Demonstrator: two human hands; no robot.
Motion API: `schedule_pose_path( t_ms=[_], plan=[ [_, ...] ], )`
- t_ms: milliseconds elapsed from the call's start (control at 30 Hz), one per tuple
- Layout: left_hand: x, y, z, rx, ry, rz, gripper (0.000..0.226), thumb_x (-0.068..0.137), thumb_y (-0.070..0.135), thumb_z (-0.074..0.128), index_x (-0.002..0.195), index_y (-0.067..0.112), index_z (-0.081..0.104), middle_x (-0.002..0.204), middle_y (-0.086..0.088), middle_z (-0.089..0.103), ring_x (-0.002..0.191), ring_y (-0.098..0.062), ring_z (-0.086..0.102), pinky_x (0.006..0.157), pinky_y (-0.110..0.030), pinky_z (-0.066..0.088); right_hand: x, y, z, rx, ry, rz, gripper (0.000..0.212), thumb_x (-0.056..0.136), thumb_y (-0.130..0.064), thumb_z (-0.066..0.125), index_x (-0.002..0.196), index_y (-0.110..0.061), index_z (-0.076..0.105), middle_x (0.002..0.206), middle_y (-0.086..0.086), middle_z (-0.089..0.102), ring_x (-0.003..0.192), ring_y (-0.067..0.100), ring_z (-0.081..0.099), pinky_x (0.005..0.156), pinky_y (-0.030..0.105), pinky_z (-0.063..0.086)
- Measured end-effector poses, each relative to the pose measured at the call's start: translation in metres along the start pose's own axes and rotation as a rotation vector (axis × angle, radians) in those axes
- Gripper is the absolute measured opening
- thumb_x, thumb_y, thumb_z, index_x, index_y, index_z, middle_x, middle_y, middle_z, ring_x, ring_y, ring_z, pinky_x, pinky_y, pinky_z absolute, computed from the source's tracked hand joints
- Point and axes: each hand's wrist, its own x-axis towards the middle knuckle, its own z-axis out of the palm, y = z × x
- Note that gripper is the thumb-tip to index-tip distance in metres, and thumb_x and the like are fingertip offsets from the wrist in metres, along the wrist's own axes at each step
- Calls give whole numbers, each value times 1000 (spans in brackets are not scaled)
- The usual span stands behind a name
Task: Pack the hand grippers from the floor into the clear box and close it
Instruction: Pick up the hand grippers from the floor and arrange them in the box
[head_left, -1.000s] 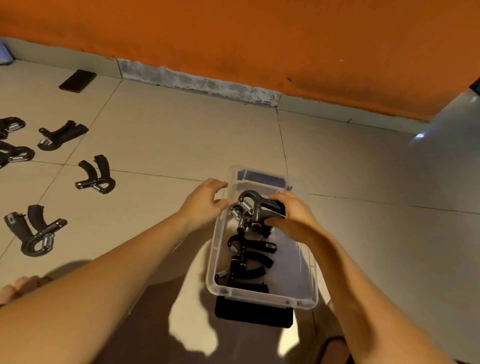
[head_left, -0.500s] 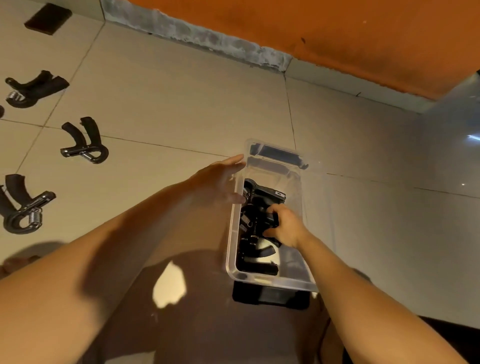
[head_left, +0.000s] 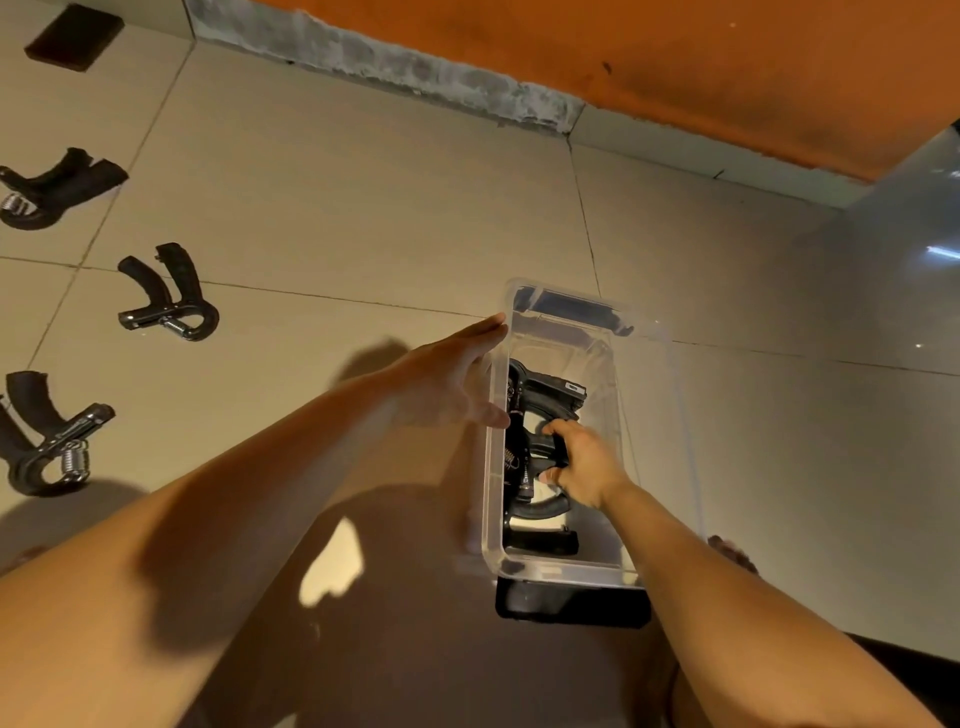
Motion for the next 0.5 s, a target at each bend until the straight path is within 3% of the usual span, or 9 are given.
schedule_pose_path(
  t_ms=[100,267,367,433,500],
  plan=[
    [1,-1,0,-24,-8,3,117,76,47,86,163,32,8,168,24,0,151,-1,22,120,-23,18,-1,-2,-1,-11,4,6,65,71,-21,88,129,-23,60,120,2,64,109,25,61,100,41,49],
    [1,-1,1,-17,6,11,116,77,46,85,163,31,9,169,20,0,154,-4,14,123,-27,13,-1,-3,-3,-22,-24,34,71,70,-25,88,134,-24,58,125,2,64,115,26,60,102,41,49],
    [-1,2,2,29,45,-5,113,77,46,86,163,28,15,170,13,9,154,-10,17,122,-29,18,-7,-13,-17,24,-5,59,74,70,-25,89,136,-23,57,128,4,61,117,27,60,104,41,49],
    [-7,4,3,48,99,-13,106,77,43,86,161,24,24,168,8,21,148,-12,33,114,-16,28,-16,-27,-36,76,26,63,70,75,-20,87,138,-17,56,130,6,61,118,27,59,104,37,47],
    [-16,8,-4,10,125,-27,96,80,39,86,158,22,32,162,4,33,130,-8,46,92,1,33,-23,-45,-59,128,83,33,66,79,-18,85,139,-14,55,132,7,62,121,27,60,101,32,44]
  ],
)
